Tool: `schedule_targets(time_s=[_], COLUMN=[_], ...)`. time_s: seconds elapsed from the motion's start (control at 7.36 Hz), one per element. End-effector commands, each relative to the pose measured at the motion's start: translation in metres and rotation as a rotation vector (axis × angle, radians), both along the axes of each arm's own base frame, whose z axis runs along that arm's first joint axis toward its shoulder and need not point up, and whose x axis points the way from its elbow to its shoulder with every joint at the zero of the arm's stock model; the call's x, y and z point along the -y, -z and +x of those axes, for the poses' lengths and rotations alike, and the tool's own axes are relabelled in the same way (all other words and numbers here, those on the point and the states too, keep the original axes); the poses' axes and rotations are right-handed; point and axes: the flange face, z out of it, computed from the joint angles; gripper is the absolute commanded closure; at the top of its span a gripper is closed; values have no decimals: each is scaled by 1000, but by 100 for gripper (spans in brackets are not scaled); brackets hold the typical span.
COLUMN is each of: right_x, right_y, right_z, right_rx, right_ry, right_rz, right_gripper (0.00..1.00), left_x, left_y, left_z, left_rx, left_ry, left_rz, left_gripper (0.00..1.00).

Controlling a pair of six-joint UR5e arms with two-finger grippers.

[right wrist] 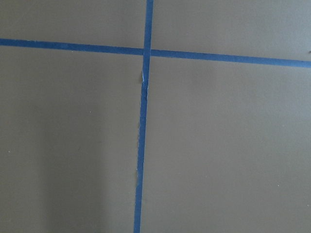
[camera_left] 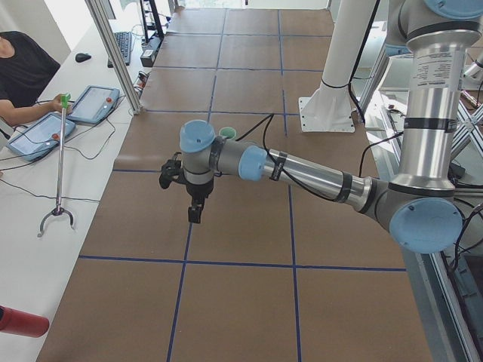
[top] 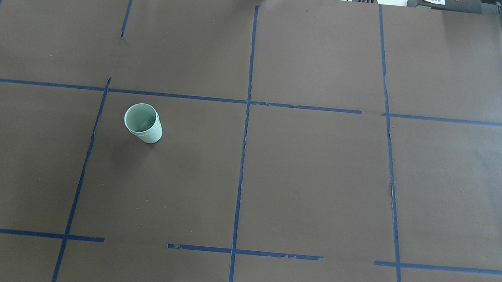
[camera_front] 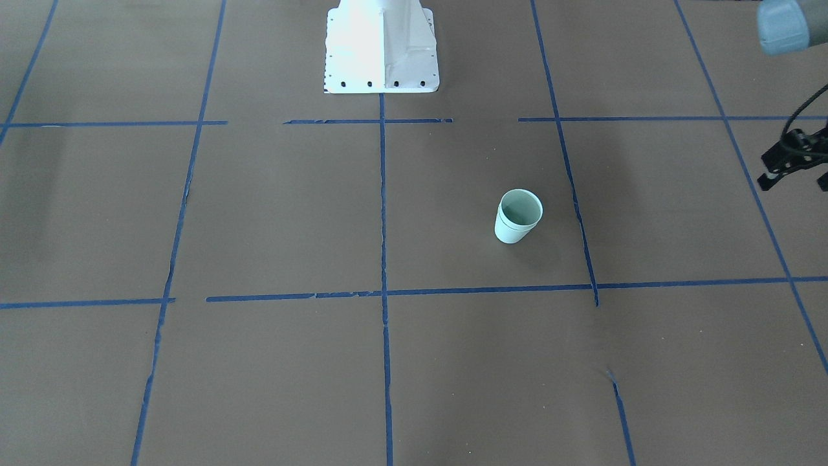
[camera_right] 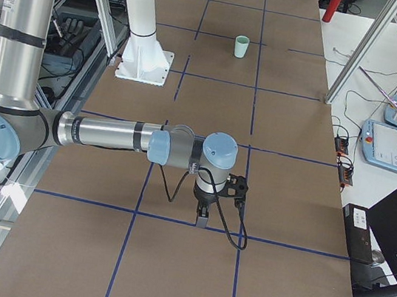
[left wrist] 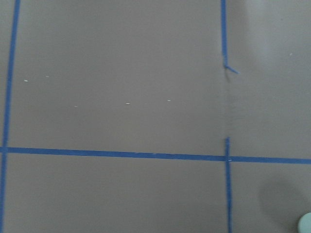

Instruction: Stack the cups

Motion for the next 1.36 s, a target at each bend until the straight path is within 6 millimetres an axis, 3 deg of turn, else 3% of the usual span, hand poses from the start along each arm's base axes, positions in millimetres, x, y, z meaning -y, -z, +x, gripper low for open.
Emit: schedule_targets(time_s=[0.0,0.14,0.68,1.22], right_x=[0,0,0,0], right_y=[0,0,0,0], right_z=[0,0,0,0], right_rx=[0,0,0,0], right_ry=[0,0,0,0], right_rz=[-1,-1,1,1], right_gripper=[0,0,0,0], left_x=[-23,-26,-28,-23], left_y=[-83,-92,-95,-84], left_z=[-60,-61,-60,-54], left_rx=[11,8,-3,-20], left_ry=[-33,-30,20,73], left_rz=[-36,-56,-151,-170], left_gripper=[0,0,0,0])
